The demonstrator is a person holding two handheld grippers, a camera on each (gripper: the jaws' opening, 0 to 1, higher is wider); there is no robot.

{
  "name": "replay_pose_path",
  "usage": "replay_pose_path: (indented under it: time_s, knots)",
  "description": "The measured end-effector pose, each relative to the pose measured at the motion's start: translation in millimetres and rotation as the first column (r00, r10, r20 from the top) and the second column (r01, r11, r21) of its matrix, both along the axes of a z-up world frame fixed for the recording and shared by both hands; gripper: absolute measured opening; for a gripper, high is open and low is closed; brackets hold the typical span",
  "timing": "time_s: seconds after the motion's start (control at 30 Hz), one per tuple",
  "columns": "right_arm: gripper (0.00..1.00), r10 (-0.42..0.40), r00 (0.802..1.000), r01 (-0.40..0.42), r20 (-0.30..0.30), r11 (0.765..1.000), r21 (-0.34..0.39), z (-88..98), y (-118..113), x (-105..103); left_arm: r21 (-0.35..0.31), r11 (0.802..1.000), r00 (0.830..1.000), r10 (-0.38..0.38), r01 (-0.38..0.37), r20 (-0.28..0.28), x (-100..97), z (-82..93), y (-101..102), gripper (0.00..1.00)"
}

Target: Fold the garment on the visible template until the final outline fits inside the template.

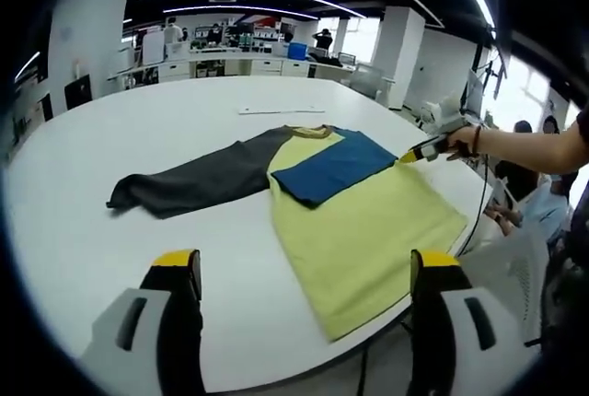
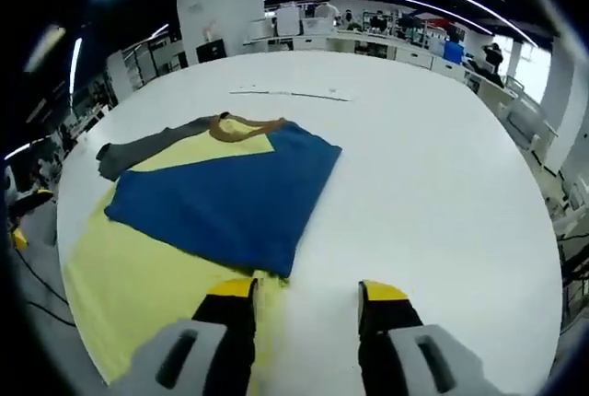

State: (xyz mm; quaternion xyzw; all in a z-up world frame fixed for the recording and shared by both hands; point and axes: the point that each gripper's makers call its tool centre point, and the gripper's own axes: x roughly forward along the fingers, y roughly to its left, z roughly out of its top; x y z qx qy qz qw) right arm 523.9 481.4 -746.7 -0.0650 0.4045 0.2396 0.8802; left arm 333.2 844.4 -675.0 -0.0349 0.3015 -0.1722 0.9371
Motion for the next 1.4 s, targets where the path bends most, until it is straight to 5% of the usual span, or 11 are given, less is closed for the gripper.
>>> replay_pose_path:
  time_s: [0.27, 0.47, 1.0, 1.4]
  knots:
    - [0.87, -0.017, 1.0, 0.015, 0.02, 0.994, 0.107, 23.2, 2.1, -14.4, -0.017, 0.998, 0.998, 0.062, -0.062, 0.028, 19.8, 7.9, 23.6, 0.94]
    - [0.99, -0.011, 1.0, 0.01, 0.01, 0.99, 0.144, 33.8, 0.4, -30.2, 0.009, 0.991, 0.991, 0.133, -0.133, 0.031, 33.3, 5.2, 56.9, 0.93]
    - [1.0, 0.046, 0.993, -0.065, 0.106, 0.982, 0.176, 72.7, -5.2, -75.0, 0.043, 0.934, 0.935, 0.351, -0.353, 0.06, 81.2, -15.3, 140.1, 0.81]
    - [1.0, 0.16, 0.962, -0.202, 0.222, 0.963, 0.18, 105.0, 14.7, -105.6, 0.031, 0.896, 0.896, 0.442, -0.443, 0.034, 107.1, -40.0, 161.9, 0.71]
